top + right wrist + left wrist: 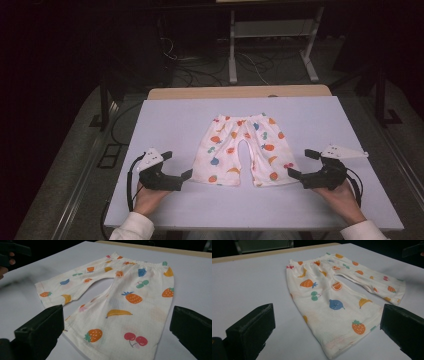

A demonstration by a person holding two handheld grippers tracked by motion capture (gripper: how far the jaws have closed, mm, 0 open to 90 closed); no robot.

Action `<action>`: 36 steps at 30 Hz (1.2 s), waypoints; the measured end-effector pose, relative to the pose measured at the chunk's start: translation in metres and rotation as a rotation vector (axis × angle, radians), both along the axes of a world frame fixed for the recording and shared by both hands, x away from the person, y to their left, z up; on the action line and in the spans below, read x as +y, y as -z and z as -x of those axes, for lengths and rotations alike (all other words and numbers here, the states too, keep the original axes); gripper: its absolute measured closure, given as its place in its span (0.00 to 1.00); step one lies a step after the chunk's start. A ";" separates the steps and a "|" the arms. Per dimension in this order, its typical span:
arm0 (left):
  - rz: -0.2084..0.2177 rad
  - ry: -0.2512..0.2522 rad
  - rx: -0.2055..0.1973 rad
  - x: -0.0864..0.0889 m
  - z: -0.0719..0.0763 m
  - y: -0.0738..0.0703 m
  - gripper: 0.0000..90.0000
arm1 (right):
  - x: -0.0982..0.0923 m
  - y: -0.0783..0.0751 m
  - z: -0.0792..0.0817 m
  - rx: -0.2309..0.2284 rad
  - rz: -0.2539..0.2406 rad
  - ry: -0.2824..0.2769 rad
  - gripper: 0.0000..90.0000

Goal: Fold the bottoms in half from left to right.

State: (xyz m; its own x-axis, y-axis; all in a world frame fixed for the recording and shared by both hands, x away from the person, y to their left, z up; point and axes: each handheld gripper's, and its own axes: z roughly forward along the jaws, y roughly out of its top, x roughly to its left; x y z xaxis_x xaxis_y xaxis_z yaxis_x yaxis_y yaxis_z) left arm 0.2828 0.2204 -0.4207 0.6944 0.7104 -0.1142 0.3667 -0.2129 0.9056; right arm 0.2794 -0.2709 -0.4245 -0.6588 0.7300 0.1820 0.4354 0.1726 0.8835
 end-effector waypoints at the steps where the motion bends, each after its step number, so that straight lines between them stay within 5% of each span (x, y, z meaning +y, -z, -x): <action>1: 0.000 -0.001 0.000 0.000 0.000 0.000 0.00 | 0.000 0.000 0.000 0.000 0.000 0.001 0.00; 36: 0.008 0.008 -0.002 -0.004 0.001 -0.001 0.00 | -0.011 -0.008 0.003 -0.002 -0.007 0.025 0.00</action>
